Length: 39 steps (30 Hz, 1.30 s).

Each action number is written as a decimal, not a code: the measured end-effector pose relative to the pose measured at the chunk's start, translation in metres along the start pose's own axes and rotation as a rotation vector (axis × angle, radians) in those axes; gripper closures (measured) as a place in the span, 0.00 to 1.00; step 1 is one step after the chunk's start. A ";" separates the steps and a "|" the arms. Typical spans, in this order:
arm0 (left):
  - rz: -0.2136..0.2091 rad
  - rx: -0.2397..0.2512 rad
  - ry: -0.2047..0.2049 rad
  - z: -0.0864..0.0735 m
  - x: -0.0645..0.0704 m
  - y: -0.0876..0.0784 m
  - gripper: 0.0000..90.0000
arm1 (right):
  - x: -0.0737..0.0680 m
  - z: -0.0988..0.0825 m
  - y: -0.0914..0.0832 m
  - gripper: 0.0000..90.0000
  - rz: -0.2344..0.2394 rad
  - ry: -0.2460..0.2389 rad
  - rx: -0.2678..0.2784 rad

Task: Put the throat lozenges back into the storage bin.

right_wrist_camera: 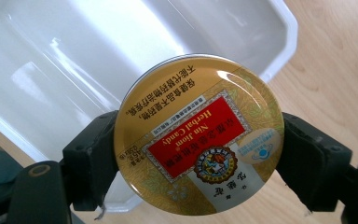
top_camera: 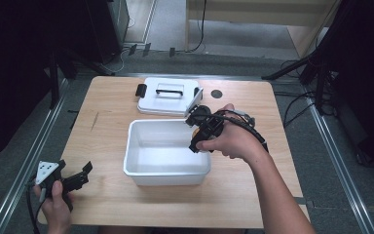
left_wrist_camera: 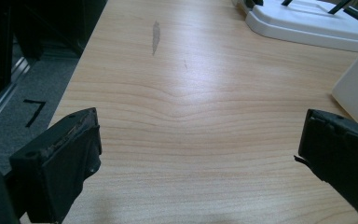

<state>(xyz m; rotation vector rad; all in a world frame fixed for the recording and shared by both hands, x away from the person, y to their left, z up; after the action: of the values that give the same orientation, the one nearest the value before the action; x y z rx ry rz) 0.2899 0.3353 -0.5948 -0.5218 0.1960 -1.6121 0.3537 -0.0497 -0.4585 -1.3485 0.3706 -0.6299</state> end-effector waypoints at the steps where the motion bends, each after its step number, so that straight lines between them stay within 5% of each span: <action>1: 0.000 0.000 0.000 0.000 0.000 0.000 0.00 | -0.001 0.002 0.000 0.22 0.000 -0.012 0.007; 14: -0.002 -0.002 0.000 0.000 0.000 0.000 0.00 | -0.012 0.009 0.013 0.22 0.030 -0.160 0.032; 24: -0.002 -0.002 0.002 0.000 0.000 0.000 0.00 | -0.018 0.010 0.028 0.22 0.002 -0.296 0.035; 39: -0.002 -0.003 0.002 0.000 0.000 0.000 0.00 | -0.019 0.007 0.051 0.22 0.016 -0.312 0.007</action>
<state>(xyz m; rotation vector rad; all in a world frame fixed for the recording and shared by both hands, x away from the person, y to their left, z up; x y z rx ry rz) 0.2900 0.3350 -0.5951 -0.5226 0.1997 -1.6146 0.3529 -0.0277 -0.5085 -1.4094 0.1262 -0.3978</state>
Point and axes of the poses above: each handheld gripper's, and its own axes: y roughly forward along the jaws, z roughly out of its top, x roughly to its right, the point moved 10 cm from there along y, roughly forward along the jaws, and after that the axes turned 2 degrees about -y, right-handed, at the moved point
